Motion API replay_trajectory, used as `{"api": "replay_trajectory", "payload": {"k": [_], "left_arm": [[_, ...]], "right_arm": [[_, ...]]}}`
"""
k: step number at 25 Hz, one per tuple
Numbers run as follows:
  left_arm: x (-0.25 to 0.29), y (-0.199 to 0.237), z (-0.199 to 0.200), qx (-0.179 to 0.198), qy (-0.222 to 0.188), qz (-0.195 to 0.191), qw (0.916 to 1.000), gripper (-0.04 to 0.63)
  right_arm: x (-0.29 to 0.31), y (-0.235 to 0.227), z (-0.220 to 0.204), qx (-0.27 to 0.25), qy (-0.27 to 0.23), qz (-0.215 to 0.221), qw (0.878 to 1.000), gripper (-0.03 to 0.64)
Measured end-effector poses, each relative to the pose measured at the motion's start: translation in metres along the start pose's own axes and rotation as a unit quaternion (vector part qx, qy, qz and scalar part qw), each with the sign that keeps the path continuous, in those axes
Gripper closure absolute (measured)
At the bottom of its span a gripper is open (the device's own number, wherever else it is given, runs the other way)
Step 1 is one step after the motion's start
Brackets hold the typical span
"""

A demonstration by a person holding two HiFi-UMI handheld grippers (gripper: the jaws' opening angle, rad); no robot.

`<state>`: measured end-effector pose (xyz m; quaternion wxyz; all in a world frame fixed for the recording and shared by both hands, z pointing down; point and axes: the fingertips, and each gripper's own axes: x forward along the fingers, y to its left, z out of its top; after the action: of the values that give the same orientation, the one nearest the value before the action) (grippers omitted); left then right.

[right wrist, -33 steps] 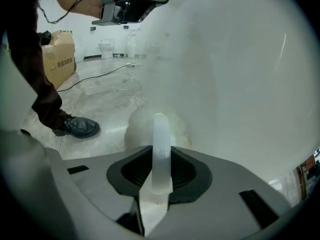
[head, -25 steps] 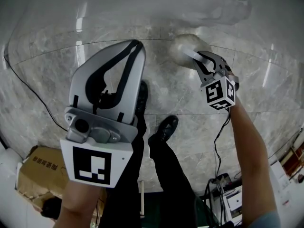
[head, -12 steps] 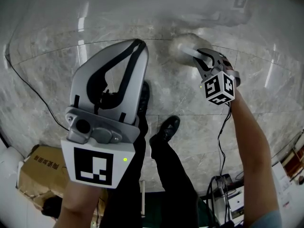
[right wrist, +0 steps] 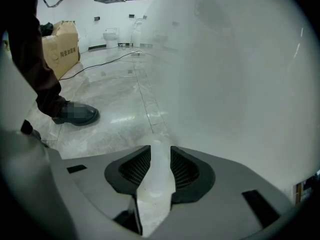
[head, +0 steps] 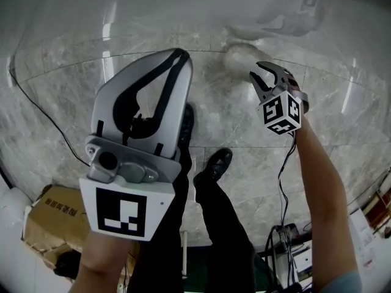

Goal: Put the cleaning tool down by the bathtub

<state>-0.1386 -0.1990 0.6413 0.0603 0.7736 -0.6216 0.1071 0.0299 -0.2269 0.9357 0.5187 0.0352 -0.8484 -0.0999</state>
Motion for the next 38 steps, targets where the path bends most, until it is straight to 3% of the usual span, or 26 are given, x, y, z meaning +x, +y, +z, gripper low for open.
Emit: {"api": "replay_trajectory", "payload": {"k": [8, 14, 16, 20, 27, 30, 38], "left_arm": [[0.004, -0.018, 0.054, -0.009, -0.018, -0.008, 0.9998, 0.578], [0.001, -0.055, 0.124, -0.015, -0.037, -0.026, 0.9989, 0.578], [-0.003, -0.065, 0.158, -0.015, -0.053, -0.03, 0.998, 0.578], [-0.014, -0.084, 0.233, -0.015, -0.08, -0.03, 0.9962, 0.578], [-0.024, -0.118, 0.331, 0.003, -0.121, -0.042, 0.9917, 0.578], [-0.024, -0.124, 0.356, 0.01, -0.13, -0.037, 0.9908, 0.578], [-0.02, -0.137, 0.381, 0.025, -0.146, -0.048, 0.9877, 0.578]], "right_arm": [[-0.081, -0.015, 0.041, 0.075, -0.056, -0.046, 0.995, 0.482], [-0.214, -0.051, 0.116, 0.129, -0.167, -0.124, 0.97, 0.499], [-0.27, -0.062, 0.145, 0.152, -0.203, -0.154, 0.955, 0.511], [-0.385, -0.085, 0.197, 0.256, -0.302, -0.222, 0.891, 0.532], [-0.528, -0.125, 0.23, 0.286, -0.371, -0.313, 0.826, 0.601], [-0.559, -0.137, 0.23, 0.288, -0.376, -0.338, 0.813, 0.603], [-0.581, -0.148, 0.214, 0.305, -0.367, -0.371, 0.796, 0.603]]}}
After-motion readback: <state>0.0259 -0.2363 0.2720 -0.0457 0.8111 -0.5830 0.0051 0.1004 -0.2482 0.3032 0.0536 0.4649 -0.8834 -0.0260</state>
